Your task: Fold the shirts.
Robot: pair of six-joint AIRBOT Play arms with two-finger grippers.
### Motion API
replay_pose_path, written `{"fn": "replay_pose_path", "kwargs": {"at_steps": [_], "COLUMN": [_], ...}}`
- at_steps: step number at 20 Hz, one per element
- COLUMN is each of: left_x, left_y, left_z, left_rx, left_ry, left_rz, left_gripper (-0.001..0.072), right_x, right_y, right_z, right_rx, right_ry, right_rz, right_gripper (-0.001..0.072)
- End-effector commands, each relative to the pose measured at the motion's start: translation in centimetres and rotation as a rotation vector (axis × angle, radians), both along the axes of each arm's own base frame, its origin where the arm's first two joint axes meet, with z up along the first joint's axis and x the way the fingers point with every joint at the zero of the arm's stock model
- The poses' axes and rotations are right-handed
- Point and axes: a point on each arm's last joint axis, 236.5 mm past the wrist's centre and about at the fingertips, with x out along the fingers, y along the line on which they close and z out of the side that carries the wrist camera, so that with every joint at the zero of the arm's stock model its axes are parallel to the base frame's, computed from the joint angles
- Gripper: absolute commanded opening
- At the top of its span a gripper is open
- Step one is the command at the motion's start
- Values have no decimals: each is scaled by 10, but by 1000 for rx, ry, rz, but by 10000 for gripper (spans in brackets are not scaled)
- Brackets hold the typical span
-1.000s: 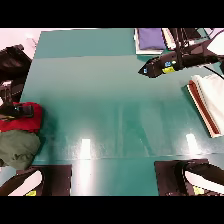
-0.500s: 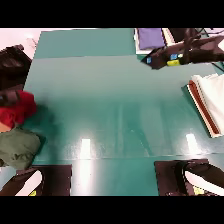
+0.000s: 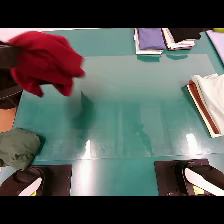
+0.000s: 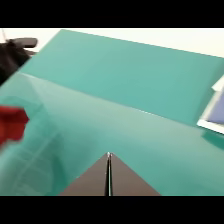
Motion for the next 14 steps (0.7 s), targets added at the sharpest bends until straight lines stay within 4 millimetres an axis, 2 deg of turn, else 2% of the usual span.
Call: {"fn": "replay_pose_path", "kwargs": {"at_steps": [1, 3, 6, 7, 8, 9, 10, 11, 12, 14], "left_x": [-8, -11, -26, -32, -36, -35, -28, -16, 0, 36], "left_y": [-105, -168, -262, -285, -301, -308, -304, -292, -270, -208], "left_z": [-30, -74, -141, -159, -170, -177, -178, -176, -175, -174], "left_rx": [-8, 26, 59, 52, 45, 26, 19, 19, 24, 34], "left_ry": [81, 165, 236, 253, 262, 278, 282, 286, 303, 354], "left_rz": [-235, -354, -535, -576, -605, -608, -590, -559, -510, -381], "left_gripper": [20, 20, 22, 24, 88, 398, 560, 559, 559, 559], "right_x": [-1, 2, 8, 10, 11, 13, 14, 14, 12, -1], "right_y": [-25, -29, -29, -29, -30, -31, -34, -40, -47, -63], "right_z": [2, -4, -18, -24, -30, -37, -44, -53, -68, -109], "right_rx": [-45, -59, -63, -61, -60, -57, -55, -53, -54, -55], "right_ry": [56, 89, 137, 152, 167, 183, 201, 232, 279, 431], "right_rz": [-18, -13, 0, 0, 0, -2, -10, -18, -26, -30], "right_gripper": [20, 21, 21, 21, 24, 106, 312, 384, 384, 384]}}
